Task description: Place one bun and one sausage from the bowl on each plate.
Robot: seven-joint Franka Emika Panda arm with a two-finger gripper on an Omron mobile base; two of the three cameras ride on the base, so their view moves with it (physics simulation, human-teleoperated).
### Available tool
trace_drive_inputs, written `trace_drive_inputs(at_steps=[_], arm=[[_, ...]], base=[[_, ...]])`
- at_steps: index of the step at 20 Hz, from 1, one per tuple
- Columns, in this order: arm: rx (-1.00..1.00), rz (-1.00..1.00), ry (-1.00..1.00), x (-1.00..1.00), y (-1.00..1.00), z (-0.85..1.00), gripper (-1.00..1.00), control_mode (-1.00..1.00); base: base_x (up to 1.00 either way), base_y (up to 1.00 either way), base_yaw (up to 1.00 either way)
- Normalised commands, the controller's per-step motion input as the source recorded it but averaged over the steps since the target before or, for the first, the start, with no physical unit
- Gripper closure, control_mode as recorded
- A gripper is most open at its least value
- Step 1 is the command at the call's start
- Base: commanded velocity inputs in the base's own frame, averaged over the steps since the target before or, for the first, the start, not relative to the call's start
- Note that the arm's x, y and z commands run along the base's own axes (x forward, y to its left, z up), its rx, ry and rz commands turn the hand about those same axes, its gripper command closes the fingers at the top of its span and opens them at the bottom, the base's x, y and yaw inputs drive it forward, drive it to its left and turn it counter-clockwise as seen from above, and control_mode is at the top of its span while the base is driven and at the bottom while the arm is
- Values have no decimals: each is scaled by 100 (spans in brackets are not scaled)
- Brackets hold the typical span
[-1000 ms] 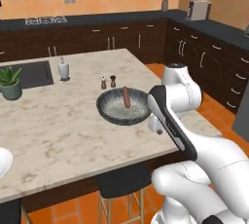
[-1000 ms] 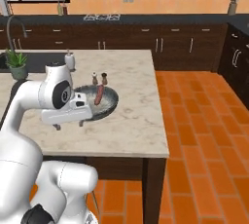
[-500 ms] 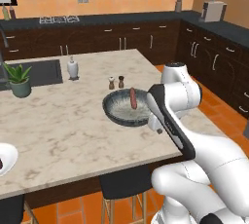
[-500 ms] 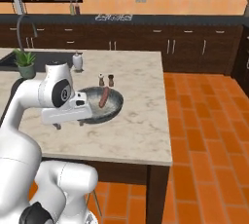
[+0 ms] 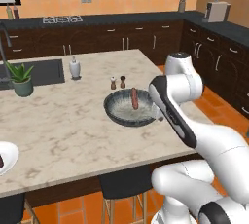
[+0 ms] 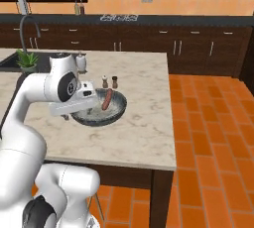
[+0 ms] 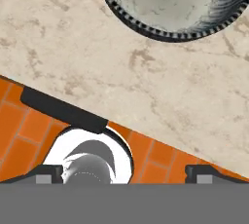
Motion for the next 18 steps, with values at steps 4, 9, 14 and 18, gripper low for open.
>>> trace_drive_inputs(at_steps=[4,9,14,18], arm=[[10,-4,-25,90,-3,75,-100,-100],[20,-15,-22,100,45,6,-100,-100],[-6,-10,0,99,42,-43,-100,-100],[-1,-8,0,61,-3,-76,-100,-100]], base=[[0,0,0],[0,0,0],[0,0,0],[0,0,0]])
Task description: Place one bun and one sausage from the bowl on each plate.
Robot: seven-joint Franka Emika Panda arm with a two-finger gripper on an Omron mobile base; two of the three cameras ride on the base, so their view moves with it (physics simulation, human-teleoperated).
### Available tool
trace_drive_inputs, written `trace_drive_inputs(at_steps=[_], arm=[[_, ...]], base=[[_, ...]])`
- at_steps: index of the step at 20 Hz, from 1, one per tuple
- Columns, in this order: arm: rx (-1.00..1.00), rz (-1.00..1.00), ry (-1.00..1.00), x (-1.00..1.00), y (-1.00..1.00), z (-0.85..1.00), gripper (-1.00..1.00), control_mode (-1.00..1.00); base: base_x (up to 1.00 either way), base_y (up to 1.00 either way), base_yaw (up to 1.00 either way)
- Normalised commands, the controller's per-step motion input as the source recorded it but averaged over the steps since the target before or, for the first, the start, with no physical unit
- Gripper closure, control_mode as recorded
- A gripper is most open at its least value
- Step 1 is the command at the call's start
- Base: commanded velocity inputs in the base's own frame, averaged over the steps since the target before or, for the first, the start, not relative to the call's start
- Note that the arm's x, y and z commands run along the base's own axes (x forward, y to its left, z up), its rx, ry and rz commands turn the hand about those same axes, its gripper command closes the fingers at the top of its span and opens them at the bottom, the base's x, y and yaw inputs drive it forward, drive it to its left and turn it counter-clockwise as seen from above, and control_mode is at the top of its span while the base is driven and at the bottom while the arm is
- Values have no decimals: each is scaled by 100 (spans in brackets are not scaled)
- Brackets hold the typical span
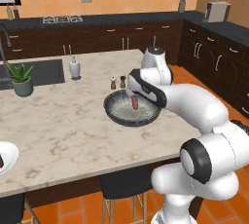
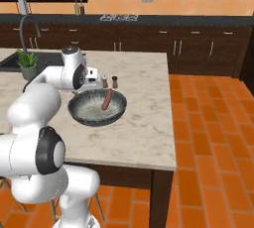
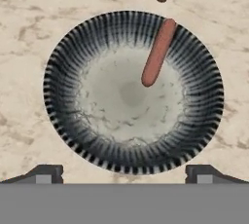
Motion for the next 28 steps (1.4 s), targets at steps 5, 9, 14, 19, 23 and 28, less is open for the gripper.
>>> trace_drive_inputs(at_steps=[5,9,14,19,23,28], arm=[[0,-12,5,52,-27,-52,-100,-100],[0,-14,6,80,-4,-32,-100,-100],[0,-4,2,53,10,-24,-100,-100],[0,0,1,60,0,-42,-100,-100],[0,0,2,48,0,-67,-100,-100],[0,0,0,18,0,-42,-100,-100]], base=[[0,0,0],[0,0,0],[0,0,0],[0,0,0],[0,0,0],[0,0,0]])
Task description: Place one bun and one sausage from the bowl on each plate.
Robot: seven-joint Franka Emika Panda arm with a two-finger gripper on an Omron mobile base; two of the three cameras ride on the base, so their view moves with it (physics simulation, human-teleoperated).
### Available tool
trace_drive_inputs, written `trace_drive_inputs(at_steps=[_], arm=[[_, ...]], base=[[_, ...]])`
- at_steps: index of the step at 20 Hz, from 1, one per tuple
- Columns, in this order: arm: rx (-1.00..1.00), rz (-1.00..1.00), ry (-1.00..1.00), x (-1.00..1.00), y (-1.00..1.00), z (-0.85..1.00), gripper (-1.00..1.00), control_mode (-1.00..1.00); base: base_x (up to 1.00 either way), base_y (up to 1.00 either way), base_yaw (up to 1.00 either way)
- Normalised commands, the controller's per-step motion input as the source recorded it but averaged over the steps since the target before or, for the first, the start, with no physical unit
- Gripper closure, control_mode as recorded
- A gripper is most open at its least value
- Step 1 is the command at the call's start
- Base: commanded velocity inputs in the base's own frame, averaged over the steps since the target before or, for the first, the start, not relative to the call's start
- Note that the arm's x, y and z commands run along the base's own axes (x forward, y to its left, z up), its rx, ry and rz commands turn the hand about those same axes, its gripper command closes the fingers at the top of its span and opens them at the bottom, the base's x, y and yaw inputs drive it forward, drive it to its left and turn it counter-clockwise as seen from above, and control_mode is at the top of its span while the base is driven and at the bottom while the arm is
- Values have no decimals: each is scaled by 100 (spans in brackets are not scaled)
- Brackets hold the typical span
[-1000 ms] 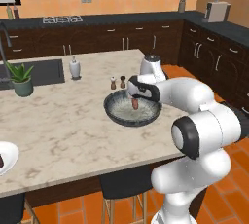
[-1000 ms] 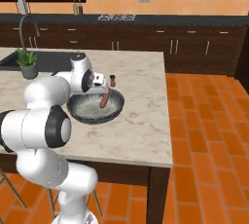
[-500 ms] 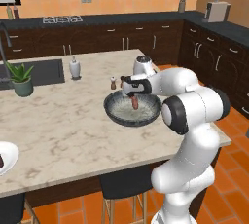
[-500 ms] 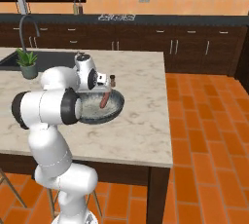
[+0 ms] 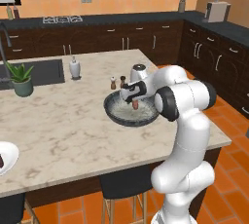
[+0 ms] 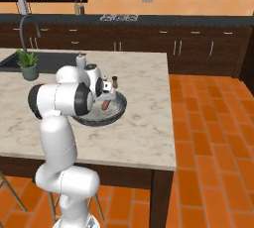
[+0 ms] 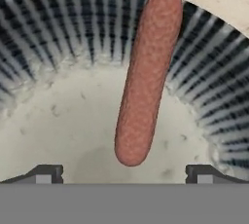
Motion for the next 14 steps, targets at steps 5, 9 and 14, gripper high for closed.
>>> trace_drive_inputs(at_steps=[5,9,14], arm=[[0,0,0,8,0,-37,-100,-100],[0,-4,0,24,0,-14,-100,-100],[0,-13,0,54,0,-2,-100,-100]], base=[[0,0,0],[0,0,0],[0,0,0]])
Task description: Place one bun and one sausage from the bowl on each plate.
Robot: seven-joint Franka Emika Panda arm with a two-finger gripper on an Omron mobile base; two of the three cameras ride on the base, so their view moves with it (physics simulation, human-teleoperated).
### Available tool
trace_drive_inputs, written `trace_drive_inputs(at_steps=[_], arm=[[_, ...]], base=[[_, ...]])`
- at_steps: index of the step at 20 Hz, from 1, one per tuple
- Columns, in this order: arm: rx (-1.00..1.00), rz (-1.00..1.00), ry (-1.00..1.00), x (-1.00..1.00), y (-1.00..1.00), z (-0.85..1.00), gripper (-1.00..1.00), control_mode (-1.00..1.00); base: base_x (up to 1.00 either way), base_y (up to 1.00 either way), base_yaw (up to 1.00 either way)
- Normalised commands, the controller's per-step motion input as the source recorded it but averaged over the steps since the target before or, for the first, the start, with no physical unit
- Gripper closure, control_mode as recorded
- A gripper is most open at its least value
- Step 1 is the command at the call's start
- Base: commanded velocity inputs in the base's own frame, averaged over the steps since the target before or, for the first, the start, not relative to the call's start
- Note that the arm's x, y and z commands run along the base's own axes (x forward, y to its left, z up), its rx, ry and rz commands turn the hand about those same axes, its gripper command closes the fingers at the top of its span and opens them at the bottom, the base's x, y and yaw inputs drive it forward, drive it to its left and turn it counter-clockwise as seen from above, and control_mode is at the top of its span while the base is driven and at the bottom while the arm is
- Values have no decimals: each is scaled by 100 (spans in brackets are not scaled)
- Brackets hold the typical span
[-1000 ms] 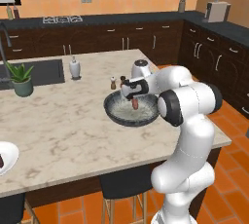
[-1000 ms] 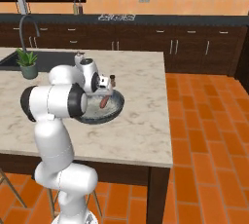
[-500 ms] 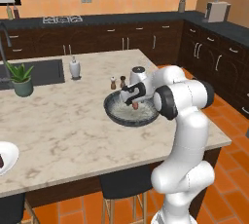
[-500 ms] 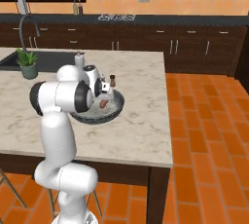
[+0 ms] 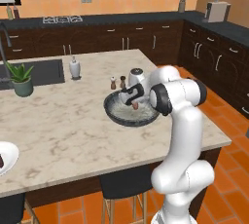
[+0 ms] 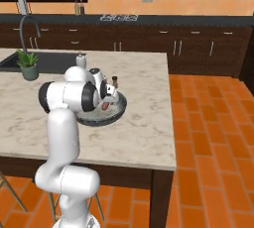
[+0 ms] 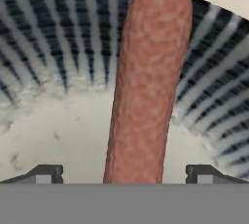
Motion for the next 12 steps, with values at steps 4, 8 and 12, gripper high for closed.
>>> trace_drive_inputs(at_steps=[4,8,12], arm=[[0,-6,0,5,0,-19,-100,-100],[0,-4,0,0,0,-10,-100,-100],[0,-2,0,0,0,-1,100,-100]], base=[[0,0,0],[0,0,0],[0,0,0]])
